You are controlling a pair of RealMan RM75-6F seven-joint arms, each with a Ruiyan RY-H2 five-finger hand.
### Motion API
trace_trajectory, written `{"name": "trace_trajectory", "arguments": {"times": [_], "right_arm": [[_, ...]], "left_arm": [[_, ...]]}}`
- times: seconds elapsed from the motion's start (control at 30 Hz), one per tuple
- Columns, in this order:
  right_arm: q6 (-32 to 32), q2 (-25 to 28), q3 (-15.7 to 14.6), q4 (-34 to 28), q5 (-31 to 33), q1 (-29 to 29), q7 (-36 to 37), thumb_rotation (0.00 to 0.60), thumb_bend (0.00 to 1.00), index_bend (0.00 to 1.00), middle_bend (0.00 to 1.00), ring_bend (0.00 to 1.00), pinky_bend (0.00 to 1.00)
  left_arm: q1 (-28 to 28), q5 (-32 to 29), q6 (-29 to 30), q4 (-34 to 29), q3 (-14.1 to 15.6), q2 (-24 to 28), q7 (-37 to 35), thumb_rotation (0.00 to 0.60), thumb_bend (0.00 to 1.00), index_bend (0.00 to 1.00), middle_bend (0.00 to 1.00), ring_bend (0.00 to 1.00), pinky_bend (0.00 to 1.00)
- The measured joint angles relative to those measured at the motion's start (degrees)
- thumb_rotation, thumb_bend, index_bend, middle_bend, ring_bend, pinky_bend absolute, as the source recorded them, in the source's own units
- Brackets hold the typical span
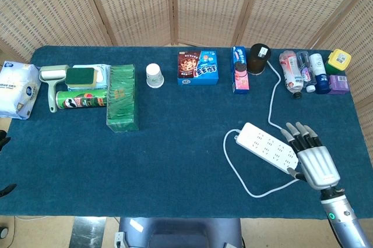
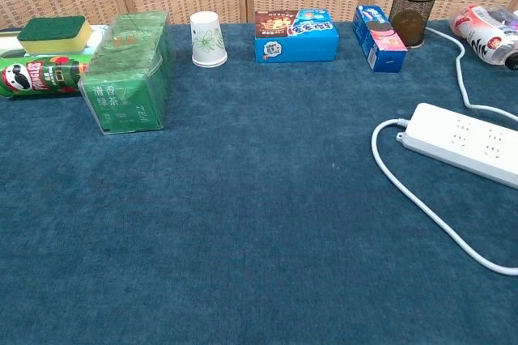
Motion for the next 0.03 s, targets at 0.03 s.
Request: {"name": "trace_trajectory", "arguments": {"times": [0.03], "right_arm": [[0.61,-0.27,-0.04,0.65,-0.41,-0.66,0.2,0.6,0.0,0.05,0.01,0.0,0.05]], "left_arm": [[-0.09,-0.04,-0.2,-0.01,0.0,-0.02,0.08,0.6,0.05,0.0,0.0,0.0,0.0]]}}
